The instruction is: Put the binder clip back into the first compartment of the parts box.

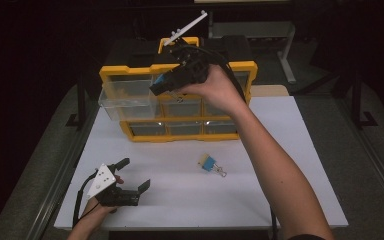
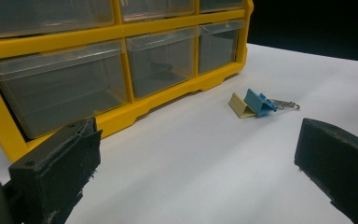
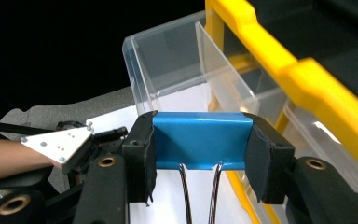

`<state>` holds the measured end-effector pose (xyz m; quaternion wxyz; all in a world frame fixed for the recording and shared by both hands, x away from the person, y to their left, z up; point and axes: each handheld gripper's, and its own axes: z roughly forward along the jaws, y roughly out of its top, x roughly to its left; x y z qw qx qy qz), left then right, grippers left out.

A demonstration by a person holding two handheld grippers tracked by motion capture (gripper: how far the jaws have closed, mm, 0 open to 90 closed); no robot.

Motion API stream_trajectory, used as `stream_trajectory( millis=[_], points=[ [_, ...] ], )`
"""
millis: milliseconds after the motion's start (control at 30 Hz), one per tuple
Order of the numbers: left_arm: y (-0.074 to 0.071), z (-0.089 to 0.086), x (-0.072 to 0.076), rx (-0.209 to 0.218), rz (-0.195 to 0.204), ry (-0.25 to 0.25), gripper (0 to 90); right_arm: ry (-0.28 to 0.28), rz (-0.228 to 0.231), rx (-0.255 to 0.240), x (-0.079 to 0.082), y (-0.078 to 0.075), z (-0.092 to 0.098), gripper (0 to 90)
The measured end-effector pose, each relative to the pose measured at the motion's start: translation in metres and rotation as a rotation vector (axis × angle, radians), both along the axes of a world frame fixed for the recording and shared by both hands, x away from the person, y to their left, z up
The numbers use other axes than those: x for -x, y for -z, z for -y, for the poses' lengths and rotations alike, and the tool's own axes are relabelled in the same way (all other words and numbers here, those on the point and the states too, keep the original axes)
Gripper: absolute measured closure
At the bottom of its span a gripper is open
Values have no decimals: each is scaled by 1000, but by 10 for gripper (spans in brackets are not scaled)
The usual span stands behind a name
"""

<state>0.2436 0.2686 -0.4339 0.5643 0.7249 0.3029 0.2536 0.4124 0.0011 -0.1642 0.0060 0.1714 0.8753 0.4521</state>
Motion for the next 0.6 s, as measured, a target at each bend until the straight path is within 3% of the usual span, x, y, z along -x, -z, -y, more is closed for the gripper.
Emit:
stream_trajectory(
  millis=[600],
  points=[
    [0,0,0,-2,1,3,0,-16,-1,5,-13,-19,-40,489]
  ],
)
